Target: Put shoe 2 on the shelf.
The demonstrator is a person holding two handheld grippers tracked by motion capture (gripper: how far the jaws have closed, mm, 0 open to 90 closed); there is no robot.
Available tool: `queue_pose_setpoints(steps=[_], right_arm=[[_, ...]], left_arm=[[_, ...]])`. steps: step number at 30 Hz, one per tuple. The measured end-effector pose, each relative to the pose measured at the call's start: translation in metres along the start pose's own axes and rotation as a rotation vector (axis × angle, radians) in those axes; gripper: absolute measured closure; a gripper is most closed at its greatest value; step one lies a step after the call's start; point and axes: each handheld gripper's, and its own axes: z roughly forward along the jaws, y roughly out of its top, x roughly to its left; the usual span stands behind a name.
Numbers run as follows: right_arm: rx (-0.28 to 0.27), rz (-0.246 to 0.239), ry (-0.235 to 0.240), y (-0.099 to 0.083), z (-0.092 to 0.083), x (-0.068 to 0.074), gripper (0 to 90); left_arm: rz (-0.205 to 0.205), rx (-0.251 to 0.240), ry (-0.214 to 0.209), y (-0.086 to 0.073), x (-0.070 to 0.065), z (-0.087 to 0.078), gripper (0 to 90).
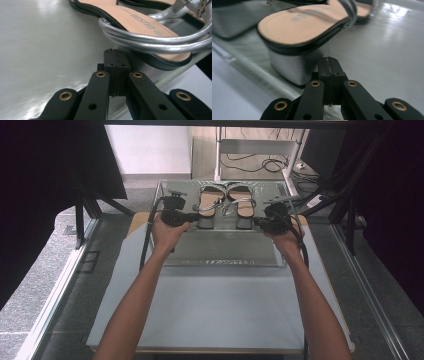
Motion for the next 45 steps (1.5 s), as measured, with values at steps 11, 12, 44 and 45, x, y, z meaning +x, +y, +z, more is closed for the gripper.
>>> queue_pose_setpoints(steps=[11,12,44,45], right_arm=[[-0.009,0.002,0.038,0.001,0.009,0.016,90.0],[-0.009,0.006,0.045,0.000,0.009,0.015,90.0],[-0.177,-0.001,0.201,-0.130,-0.075,0.028,69.5],[-0.171,0.002,0.209,-0.136,-0.076,0.029,68.6]], left_arm=[[-0.006,-0.005,-0.004,0.001,-0.020,0.013,90.0],[-0.009,-0.010,-0.013,0.000,-0.019,0.013,90.0],[0.117,-0.100,-0.188,-0.160,0.003,-0.073,61.4],[0.117,-0.089,-0.191,-0.167,0.003,-0.072,60.9]])
